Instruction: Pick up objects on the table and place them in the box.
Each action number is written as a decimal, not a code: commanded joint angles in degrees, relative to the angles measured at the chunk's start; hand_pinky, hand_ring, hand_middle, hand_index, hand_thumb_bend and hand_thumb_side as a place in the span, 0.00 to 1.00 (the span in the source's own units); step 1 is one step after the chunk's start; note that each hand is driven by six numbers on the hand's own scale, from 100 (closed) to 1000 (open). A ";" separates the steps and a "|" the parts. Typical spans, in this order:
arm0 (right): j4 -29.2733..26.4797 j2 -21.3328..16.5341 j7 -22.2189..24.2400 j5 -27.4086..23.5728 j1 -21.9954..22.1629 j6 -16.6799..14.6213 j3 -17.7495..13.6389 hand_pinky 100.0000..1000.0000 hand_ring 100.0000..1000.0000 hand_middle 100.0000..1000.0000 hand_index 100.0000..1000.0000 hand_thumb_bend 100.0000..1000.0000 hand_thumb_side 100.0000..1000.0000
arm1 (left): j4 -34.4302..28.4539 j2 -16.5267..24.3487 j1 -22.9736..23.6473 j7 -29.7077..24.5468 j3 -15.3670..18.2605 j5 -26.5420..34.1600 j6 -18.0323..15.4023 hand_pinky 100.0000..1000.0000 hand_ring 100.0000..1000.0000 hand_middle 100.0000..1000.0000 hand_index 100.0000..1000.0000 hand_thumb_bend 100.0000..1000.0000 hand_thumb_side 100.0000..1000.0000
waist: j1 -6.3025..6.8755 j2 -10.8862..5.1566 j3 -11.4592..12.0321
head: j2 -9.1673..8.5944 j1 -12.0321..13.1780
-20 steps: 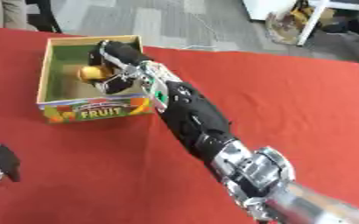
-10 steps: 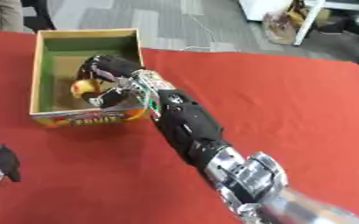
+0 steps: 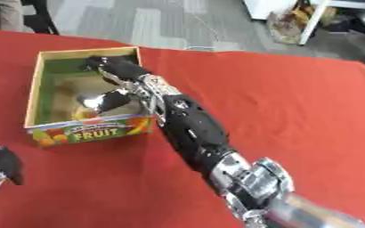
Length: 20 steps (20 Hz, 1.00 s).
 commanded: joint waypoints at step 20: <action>-30.73 -10.90 -8.12 -21.39 15.33 8.41 -5.29 0.57 0.70 0.64 0.79 0.00 0.37 | -1.54 1.67 1.55 4.69 4.76 -0.75 0.32 0.45 0.42 0.43 0.46 0.05 0.29 | 0.31 1.07 -8.04 | -3.02 7.57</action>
